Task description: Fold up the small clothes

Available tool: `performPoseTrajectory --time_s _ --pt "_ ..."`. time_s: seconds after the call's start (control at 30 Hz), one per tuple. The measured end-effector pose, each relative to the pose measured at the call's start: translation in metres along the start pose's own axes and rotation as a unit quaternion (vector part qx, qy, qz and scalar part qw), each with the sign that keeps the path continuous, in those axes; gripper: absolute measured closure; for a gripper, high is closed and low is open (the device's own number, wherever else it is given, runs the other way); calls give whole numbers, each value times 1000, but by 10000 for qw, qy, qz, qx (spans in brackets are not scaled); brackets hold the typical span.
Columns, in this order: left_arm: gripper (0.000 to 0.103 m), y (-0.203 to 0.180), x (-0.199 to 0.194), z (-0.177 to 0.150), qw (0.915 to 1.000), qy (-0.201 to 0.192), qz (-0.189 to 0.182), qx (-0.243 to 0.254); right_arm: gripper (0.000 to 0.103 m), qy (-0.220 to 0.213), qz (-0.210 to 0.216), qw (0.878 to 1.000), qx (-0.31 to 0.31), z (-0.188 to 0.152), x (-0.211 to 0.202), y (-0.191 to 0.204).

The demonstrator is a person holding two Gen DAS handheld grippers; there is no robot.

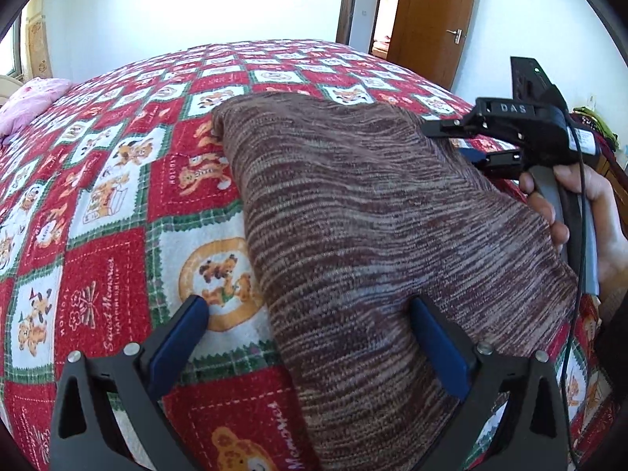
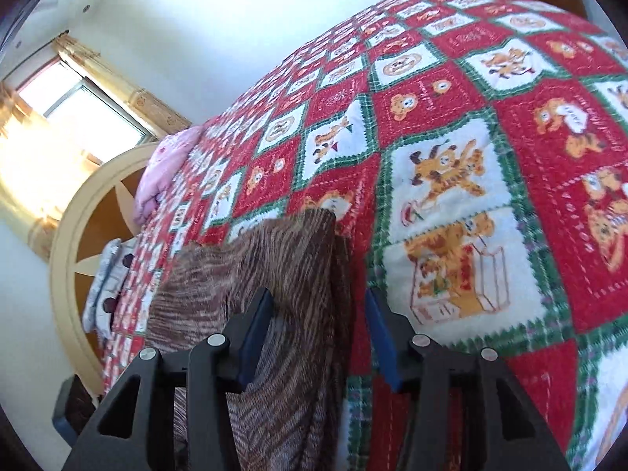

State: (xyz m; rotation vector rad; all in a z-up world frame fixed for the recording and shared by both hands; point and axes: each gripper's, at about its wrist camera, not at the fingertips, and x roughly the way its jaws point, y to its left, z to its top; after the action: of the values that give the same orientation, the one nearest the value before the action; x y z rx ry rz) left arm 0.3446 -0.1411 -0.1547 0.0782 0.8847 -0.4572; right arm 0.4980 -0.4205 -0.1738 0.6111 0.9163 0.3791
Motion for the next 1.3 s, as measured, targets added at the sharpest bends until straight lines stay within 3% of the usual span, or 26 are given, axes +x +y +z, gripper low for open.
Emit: performPoseTrajectory --time_s 0.3,0.47,0.67,0.73,0.87,1.17,1.3 --pt "0 -3 2 2 10000 -4 -16 62 54 50 284 9995 -133 0 12 3" --pt "0 -5 3 4 9999 -10 -35 98 66 144 607 9977 -263 -5 14 4" --pt "0 -4 3 5 9999 -47 -83 115 71 216 431 9984 -297 -7 24 10" --pt "4 -6 1 3 9998 -97 -122 147 73 228 467 9984 -220 -6 24 6" --pt "23 -16 -4 1 9987 -212 -276 381 77 173 449 9982 -367 -9 19 8" --pt "28 -15 -3 3 9980 -163 -470 379 77 186 415 9984 -340 -8 21 6" --pt "42 -18 -7 1 9972 -227 -560 440 78 108 178 9984 -525 -11 20 12"
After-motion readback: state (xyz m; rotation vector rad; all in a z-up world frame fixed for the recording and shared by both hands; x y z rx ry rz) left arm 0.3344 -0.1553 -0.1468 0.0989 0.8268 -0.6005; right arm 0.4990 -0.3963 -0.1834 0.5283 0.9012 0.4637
